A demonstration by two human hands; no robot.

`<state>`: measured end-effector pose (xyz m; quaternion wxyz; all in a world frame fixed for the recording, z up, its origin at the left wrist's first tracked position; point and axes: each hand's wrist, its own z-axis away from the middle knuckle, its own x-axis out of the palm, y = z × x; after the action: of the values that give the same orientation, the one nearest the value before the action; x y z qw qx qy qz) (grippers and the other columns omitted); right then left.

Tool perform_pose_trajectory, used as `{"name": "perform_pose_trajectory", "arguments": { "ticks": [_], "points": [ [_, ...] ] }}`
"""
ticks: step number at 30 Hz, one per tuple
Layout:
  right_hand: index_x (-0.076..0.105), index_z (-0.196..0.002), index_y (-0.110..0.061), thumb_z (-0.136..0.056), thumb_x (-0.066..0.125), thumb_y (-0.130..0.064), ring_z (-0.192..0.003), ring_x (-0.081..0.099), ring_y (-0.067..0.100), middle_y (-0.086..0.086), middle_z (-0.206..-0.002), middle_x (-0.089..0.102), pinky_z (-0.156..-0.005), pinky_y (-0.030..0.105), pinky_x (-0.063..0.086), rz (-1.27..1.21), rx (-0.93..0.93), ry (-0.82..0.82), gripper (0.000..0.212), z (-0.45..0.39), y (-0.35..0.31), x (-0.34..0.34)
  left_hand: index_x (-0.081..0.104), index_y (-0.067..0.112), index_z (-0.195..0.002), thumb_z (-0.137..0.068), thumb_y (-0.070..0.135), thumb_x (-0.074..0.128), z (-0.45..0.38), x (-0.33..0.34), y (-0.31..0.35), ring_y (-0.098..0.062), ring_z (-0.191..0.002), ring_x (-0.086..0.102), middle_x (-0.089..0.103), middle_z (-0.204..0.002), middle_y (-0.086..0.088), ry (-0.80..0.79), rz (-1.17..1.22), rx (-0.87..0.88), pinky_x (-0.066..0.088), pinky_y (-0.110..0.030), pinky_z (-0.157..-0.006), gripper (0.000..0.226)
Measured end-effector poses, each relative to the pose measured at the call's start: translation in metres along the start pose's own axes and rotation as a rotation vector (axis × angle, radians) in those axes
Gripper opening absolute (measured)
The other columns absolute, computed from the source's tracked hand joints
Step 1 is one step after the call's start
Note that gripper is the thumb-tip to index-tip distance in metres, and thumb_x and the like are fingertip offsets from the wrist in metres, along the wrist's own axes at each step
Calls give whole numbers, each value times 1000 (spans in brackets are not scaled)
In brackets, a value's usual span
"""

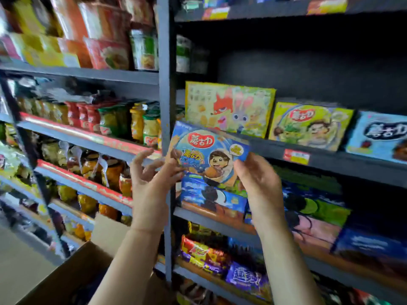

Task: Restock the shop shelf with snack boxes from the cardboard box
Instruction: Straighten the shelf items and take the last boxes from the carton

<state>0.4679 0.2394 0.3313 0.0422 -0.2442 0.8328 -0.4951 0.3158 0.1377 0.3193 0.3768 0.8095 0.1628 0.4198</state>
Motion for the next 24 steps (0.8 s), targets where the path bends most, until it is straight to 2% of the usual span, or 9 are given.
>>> {"name": "perform_pose_trajectory", "arguments": {
  "ticks": [2, 4, 7, 10, 13, 15, 20, 22, 24],
  "points": [
    [70, -103, -19, -88, 71, -27, -81, 64, 6, -4, -93, 71, -73, 18, 48, 18, -133, 95, 16, -10, -18, -21, 59, 9, -109, -90, 12, 69, -2, 33, 2, -32, -86, 71, 67, -99, -19, -90, -57, 42, 56, -32, -73, 22],
    [63, -102, -22, -90, 69, -18, -84, 64, 3, -7, -93, 69, -77, 16, 48, 46, -275, 227, 14, -19, -34, -39, 63, 0, -108, -92, 15, 69, -2, 64, 1, -37, -98, 70, 71, -105, -19, -168, -133, 87, 57, -36, -76, 23],
    [53, -97, -24, -91, 69, -16, -78, 60, -4, -11, -88, 62, -76, 14, 45, 182, -447, 423, 19, -30, -52, -68, 67, 5, -102, -92, 16, 71, 3, 101, -3, -18, -93, 68, 73, -99, -12, -222, -261, 178, 55, -37, -79, 16],
    [54, -98, -17, -93, 68, -17, -72, 57, -2, -13, -85, 59, -72, 17, 46, 350, -496, 518, 15, -38, -59, -95, 70, 17, -101, -91, 11, 68, 10, 125, -17, -6, -92, 62, 69, -99, 3, -279, -413, 270, 46, -20, -77, 12],
    [56, -100, -17, -92, 66, -21, -75, 58, 6, -12, -88, 59, -74, 32, 50, 553, -521, 547, 13, -46, -57, -114, 69, 30, -108, -89, 18, 65, 13, 141, -34, -4, -103, 58, 66, -105, 16, -325, -539, 294, 46, -21, -84, 23],
    [59, -102, -16, -89, 67, -20, -83, 60, 20, -4, -96, 58, -78, 44, 49, 750, -523, 539, 16, -50, -53, -122, 68, 31, -114, -88, 26, 61, 14, 148, -40, 1, -105, 54, 61, -105, 25, -358, -626, 307, 46, -29, -94, 27],
    [63, -105, -21, -86, 70, -13, -101, 53, 19, 2, -109, 58, -87, 41, 37, 983, -511, 504, 21, -50, -41, -128, 62, 39, -120, -81, 34, 55, 16, 154, -51, -11, -101, 56, 63, -97, 25, -363, -713, 348, 47, -48, -95, 40],
    [65, -102, -20, -86, 71, -12, -100, 55, 20, 2, -110, 57, -89, 41, 36, 1020, -543, 504, 19, -50, -37, -131, 55, 38, -126, -81, 33, 55, 19, 154, -55, -13, -110, 52, 63, -107, 21, -364, -726, 365, 39, -48, -102, 45],
    [66, -99, -19, -86, 71, -13, -96, 54, 19, 2, -109, 56, -89, 41, 36, 1049, -565, 518, 16, -51, -35, -132, 52, 37, -128, -82, 31, 53, 20, 155, -58, -12, -110, 47, 63, -109, 15, -386, -795, 414, 30, -41, -102, 46]
  ]
}}
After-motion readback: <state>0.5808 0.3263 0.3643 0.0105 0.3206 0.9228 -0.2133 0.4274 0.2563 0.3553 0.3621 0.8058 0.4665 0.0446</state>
